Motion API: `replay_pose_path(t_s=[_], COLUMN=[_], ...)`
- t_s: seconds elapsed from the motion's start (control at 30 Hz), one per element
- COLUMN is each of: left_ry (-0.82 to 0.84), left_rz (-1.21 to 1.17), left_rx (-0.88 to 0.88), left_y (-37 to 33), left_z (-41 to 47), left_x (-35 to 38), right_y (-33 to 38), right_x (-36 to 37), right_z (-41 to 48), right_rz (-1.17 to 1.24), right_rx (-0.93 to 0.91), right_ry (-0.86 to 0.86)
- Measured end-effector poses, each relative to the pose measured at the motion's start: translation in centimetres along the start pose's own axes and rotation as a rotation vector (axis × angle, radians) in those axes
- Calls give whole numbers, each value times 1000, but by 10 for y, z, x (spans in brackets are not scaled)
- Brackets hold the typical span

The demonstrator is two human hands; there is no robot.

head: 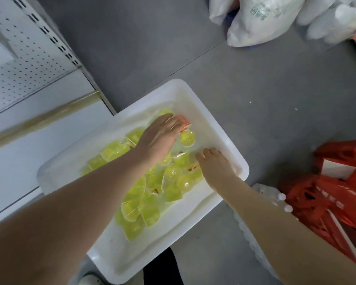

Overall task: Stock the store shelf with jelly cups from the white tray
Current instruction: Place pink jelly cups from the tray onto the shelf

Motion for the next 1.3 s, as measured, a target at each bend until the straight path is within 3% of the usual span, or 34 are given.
replay_pose_path(t_s=[0.13,0.23,0.33,0.5,0.57,0.77,0.9,1.0,1.3], left_ry=[-19,-13,28,81,82,133,82,49,246], left_rz=[136,220,331,326,319,150,-152,-275,-546], left_rx=[108,158,197,219,210,109,-115,-228,-552], left_y=[-2,-5,-3,10,10,13,20,27,31], left_z=[29,35,34,21,14,-3,-29,-48,-107], left_x=[22,24,24,24,20,-2,-21,-30,-39], right_y=[2,8,5,7,7,13,17,13,12], right_x=[-6,-18,-11,-15,-12,-18,-16,-12,-19], right_z=[4,5,4,7,3,-2,-2,3,-2], right_rz=[101,75,63,7,-9,209,392,441,462], right_rx=[15,-31,1,-134,-156,-106,-32,60,204], right_ry=[2,-161,27,-200,-215,-311,-140,-106,-1])
Point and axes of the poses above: each hand's wrist, its own z-axis towards the middle knuckle, its own x-axis out of the palm, y = z × x, the point moved 3 cm from there along z, towards the middle knuckle, and after that the axes turned 13 degrees about z, right-handed, at the moved point
